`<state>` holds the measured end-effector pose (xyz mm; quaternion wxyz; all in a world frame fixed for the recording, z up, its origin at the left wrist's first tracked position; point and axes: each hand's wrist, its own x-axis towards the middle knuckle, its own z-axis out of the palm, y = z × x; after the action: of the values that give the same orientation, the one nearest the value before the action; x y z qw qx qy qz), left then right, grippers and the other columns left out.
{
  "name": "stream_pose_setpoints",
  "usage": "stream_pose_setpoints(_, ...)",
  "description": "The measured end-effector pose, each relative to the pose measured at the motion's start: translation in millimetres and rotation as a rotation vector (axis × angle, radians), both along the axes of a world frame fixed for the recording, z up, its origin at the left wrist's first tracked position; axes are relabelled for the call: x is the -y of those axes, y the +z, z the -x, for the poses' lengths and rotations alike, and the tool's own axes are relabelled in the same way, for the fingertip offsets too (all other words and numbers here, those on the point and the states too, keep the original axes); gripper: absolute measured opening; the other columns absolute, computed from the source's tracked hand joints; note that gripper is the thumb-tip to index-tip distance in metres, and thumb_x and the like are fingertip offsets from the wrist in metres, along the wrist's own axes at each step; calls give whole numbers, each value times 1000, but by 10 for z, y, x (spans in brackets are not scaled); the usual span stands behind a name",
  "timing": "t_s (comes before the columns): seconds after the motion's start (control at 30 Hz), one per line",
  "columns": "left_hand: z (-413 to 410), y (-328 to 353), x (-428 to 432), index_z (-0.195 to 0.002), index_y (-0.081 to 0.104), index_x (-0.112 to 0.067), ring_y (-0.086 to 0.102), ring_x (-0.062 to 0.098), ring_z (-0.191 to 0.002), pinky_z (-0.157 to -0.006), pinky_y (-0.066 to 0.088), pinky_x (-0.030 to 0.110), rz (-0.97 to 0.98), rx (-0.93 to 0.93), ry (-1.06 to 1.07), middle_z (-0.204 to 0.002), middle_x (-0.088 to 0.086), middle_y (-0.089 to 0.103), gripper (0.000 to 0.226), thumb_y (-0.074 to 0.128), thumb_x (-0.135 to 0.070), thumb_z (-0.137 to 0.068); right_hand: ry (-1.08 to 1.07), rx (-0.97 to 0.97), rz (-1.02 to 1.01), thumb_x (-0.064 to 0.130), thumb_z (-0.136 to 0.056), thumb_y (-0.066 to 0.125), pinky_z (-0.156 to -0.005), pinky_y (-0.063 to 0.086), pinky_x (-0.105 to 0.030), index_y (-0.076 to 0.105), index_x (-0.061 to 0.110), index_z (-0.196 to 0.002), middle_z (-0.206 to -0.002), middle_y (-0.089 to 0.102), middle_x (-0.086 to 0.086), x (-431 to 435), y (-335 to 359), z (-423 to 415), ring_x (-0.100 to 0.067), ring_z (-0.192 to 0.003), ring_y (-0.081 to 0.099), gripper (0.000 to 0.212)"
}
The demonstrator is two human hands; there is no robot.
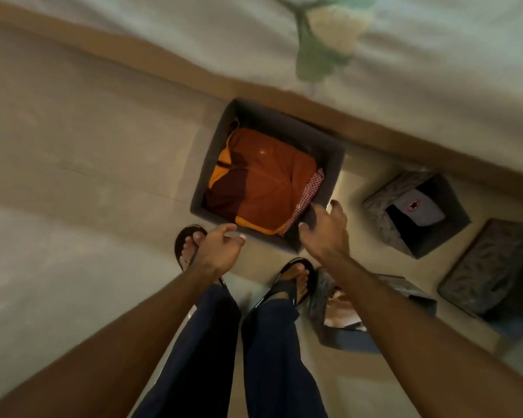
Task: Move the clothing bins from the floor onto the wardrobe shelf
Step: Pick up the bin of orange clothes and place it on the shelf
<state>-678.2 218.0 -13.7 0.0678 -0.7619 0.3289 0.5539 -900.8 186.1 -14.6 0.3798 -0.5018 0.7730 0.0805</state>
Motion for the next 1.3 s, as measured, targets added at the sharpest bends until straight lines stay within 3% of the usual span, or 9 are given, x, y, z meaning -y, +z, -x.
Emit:
stream_pose_setpoints(0.1,228,-455,-52,-124,57,-27,52,10,-104,-82,29,16,-23,-70,52,-109,-2,60,30,57,-33,-94,52,-12,22,25,-79,59,-95,48,-46,45,19,-131,-143,30,-16,5,-490,123,-41,-122,42,55)
stream_pose_setpoints(0.4,18,-613,53,-133,50,-14,55,34,-117,-92,45,39,41,-10,15,-126,9,62,58,58,-47,-87,22,-57,148,6,-79,52,-81,49,-32,56,0,-111,-129,40,-15,-111,-671,36,-34,-100,55,33)
stream_pose_setpoints(0.67,-441,-599,-5,-150,27,-25,46,32,-132,-106,41,46,32,90,159,-149,6,45,76,63,-46,-86,133,65,5,21,-84,55,-67,48,-29,66,13,-95,-97,64,-6,-286,-596,-263,-26,-88,63,18)
stream_pose_setpoints(0.8,-543,-907,-290,-128,29,-51,46,36,-130,-103,42,54,-117,95,-12,-143,4,50,79,58,-77,-60,-105,-95,25,21,-86,55,-64,39,-27,64,8,-94,-90,64,-8,-128,-667,-337,-27,-84,64,18)
stream_pose_setpoints(0.9,-641,-1294,-404,-117,38,-58,53,35,-123,-97,46,55,-99,93,15,-131,-4,60,78,61,-86,-48,-63,-105,-10,22,-89,53,-65,37,-25,66,9,-95,-89,63,-6,-276,-662,-390,-25,-84,62,19)
stream_pose_setpoints(0.97,-560,-923,-198,-115,50,-48,59,32,-113,-96,48,49,-8,57,131,-120,-6,65,65,71,-73,-58,59,-39,-105,29,-90,52,-67,42,-26,68,13,-96,-90,66,-6,-435,-632,-387,-26,-85,64,23)
stream_pose_setpoints(1.03,-541,-706,-58,-121,58,-27,62,28,-106,-93,51,39,49,51,240,-117,2,66,47,74,-38,-78,158,-13,-99,32,-89,51,-67,45,-27,70,20,-96,-89,66,-4,-507,-593,-347,-24,-83,64,24)
stream_pose_setpoints(1.17,-732,-668,42,-122,59,-13,59,19,-92,-73,47,27,141,71,140,-113,5,66,41,71,-24,-84,347,-174,225,27,-82,59,-78,53,-42,63,20,-118,-122,50,-14,-325,-624,-276,-31,-109,50,37)
stream_pose_setpoints(1.3,-879,-741,143,-127,57,-17,62,23,-105,-78,47,28,148,22,70,-121,6,63,51,72,-31,-80,317,-114,54,31,-83,61,-94,46,-49,44,20,-137,-151,24,-16,87,-791,-285,-38,-131,36,58)
